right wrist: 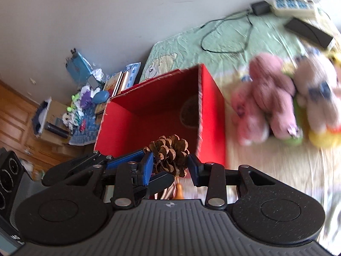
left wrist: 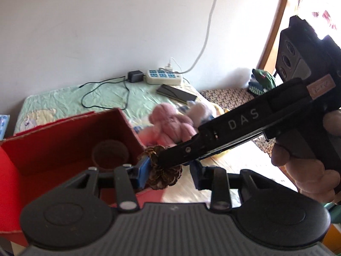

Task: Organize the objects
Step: 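Carry the pinecone into the red box and open the right gripper, then lift the open right gripper out of the box and back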

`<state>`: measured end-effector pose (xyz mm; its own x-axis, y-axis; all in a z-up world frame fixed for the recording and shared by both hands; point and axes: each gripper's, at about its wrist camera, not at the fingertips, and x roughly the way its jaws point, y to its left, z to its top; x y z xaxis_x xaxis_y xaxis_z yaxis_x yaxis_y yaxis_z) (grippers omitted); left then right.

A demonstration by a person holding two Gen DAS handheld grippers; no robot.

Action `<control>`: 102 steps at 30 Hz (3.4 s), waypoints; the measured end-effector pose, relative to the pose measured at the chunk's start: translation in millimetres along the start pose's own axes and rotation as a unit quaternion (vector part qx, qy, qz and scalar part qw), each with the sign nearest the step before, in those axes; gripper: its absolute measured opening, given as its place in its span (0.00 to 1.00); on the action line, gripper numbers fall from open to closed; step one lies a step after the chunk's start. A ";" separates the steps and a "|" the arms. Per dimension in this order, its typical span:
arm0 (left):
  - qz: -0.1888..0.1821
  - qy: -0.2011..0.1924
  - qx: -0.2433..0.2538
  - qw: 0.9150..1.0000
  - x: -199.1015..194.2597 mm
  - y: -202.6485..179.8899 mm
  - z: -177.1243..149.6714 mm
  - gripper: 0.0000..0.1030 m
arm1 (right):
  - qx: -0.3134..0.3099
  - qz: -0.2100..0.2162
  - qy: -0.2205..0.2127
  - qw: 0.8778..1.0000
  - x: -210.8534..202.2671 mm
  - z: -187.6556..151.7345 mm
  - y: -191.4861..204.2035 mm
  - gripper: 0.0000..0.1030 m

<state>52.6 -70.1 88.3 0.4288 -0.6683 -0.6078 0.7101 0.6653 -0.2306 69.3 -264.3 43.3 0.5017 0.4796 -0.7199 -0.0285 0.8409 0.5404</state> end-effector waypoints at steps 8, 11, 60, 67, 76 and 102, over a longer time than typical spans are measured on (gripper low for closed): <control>-0.010 0.015 -0.074 0.997 23.4 61.5 -2.3 0.34 | -0.050 -0.052 0.051 0.996 55.2 29.8 28.8 0.37; -0.021 0.029 -0.105 0.994 39.6 83.0 -7.9 0.34 | -0.067 -0.078 0.080 0.991 76.4 37.8 33.5 0.37; -0.011 0.106 -0.143 0.984 68.9 133.7 -38.5 0.34 | -0.196 -0.231 0.186 0.935 158.7 15.8 53.8 0.41; 0.057 0.099 -0.127 0.985 44.0 136.9 -31.0 0.34 | -0.162 -0.204 0.134 0.956 146.9 15.9 47.3 0.40; 0.138 0.114 -0.082 0.980 37.0 121.8 -27.2 0.40 | -0.119 -0.176 0.086 0.973 129.1 32.9 42.0 0.40; 0.298 0.101 -0.077 0.946 -5.0 68.2 -28.3 0.70 | -0.115 -0.107 -0.036 0.987 65.4 -7.1 52.0 0.41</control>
<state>83.1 -12.0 54.2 0.6003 -0.0924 -0.7944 0.2795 0.9549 0.1002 94.5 -187.5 21.2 0.5773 0.2724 -0.7697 -0.1068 0.9598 0.2595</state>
